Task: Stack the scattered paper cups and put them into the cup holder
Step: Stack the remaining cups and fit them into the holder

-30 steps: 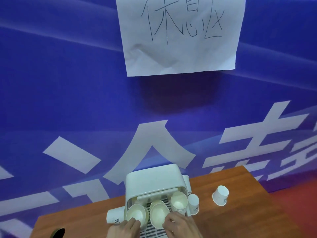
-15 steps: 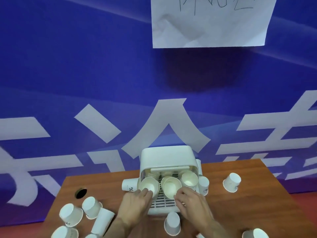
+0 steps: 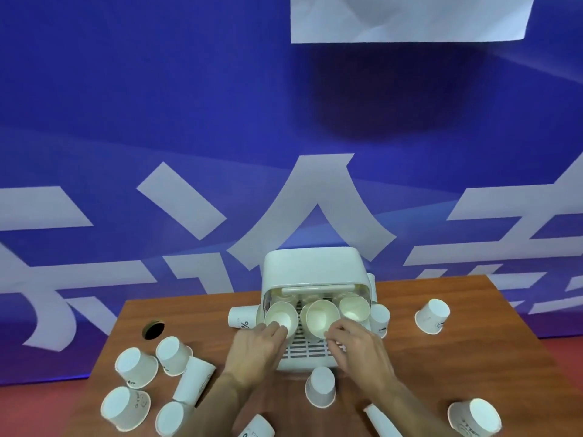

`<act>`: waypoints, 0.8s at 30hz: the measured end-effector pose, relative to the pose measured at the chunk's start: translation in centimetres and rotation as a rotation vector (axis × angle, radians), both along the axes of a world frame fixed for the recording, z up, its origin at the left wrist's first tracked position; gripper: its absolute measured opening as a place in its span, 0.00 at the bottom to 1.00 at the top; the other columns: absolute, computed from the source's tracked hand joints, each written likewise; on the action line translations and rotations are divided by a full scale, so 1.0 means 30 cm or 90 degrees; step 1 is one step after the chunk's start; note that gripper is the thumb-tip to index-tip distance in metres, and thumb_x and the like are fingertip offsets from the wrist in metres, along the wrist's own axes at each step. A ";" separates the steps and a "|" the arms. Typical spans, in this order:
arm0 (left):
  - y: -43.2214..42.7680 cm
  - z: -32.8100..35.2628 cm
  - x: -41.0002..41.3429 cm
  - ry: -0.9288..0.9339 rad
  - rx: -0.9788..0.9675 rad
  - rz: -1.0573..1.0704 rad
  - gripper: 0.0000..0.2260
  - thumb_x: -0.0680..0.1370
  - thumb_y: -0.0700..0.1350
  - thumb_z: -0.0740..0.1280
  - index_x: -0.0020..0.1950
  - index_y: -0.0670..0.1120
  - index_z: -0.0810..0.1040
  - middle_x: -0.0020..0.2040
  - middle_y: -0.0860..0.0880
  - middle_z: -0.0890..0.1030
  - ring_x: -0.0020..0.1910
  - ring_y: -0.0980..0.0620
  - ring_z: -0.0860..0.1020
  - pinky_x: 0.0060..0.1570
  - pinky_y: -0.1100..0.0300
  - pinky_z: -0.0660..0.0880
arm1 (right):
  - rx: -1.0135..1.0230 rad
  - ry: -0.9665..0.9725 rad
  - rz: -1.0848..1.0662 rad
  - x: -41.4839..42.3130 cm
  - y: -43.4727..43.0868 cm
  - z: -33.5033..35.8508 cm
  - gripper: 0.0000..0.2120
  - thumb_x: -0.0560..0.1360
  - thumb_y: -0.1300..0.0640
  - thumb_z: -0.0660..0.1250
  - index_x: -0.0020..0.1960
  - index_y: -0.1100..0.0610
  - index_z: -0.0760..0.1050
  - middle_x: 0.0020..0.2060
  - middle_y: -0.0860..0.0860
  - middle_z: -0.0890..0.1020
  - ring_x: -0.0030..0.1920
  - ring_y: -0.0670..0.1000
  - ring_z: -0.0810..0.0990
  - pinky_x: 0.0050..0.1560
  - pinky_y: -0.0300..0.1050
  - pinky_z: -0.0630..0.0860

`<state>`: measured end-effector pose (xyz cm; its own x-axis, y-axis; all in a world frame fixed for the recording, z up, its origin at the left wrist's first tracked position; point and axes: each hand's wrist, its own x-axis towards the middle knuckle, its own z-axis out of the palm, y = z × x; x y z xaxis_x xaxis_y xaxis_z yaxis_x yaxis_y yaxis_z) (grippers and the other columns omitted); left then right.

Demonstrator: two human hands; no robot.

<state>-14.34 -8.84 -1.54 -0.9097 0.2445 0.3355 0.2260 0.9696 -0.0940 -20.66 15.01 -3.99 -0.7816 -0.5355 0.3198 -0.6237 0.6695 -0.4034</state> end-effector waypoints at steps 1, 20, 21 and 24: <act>0.001 0.001 -0.003 -0.005 0.000 0.006 0.13 0.68 0.47 0.76 0.33 0.49 0.72 0.29 0.52 0.72 0.24 0.50 0.71 0.18 0.59 0.60 | -0.005 -0.002 -0.004 -0.006 -0.002 0.000 0.06 0.72 0.58 0.74 0.47 0.49 0.82 0.44 0.40 0.79 0.42 0.42 0.78 0.33 0.40 0.78; -0.033 -0.084 -0.033 0.027 0.073 0.027 0.13 0.78 0.49 0.64 0.34 0.48 0.72 0.30 0.51 0.72 0.26 0.50 0.70 0.20 0.60 0.59 | -0.055 0.016 -0.024 -0.028 -0.048 -0.085 0.09 0.69 0.64 0.78 0.46 0.54 0.85 0.44 0.43 0.83 0.42 0.43 0.82 0.35 0.43 0.81; -0.033 -0.088 -0.033 0.019 0.071 0.026 0.12 0.76 0.48 0.66 0.34 0.48 0.72 0.30 0.52 0.72 0.26 0.50 0.70 0.20 0.60 0.59 | -0.052 0.008 -0.029 -0.033 -0.047 -0.089 0.09 0.69 0.64 0.78 0.47 0.54 0.85 0.45 0.43 0.84 0.43 0.43 0.82 0.36 0.43 0.81; -0.023 -0.093 -0.040 -0.011 0.069 0.017 0.12 0.73 0.47 0.73 0.34 0.48 0.73 0.30 0.52 0.73 0.26 0.50 0.71 0.20 0.61 0.61 | -0.043 -0.028 -0.031 -0.042 -0.044 -0.101 0.09 0.70 0.62 0.78 0.48 0.52 0.85 0.46 0.42 0.84 0.44 0.42 0.82 0.39 0.42 0.81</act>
<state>-15.55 -9.51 -4.34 -0.9211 0.1830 0.3436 0.2004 0.9796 0.0155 -21.92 13.69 -7.01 -0.8204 -0.4742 0.3194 -0.5716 0.6692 -0.4748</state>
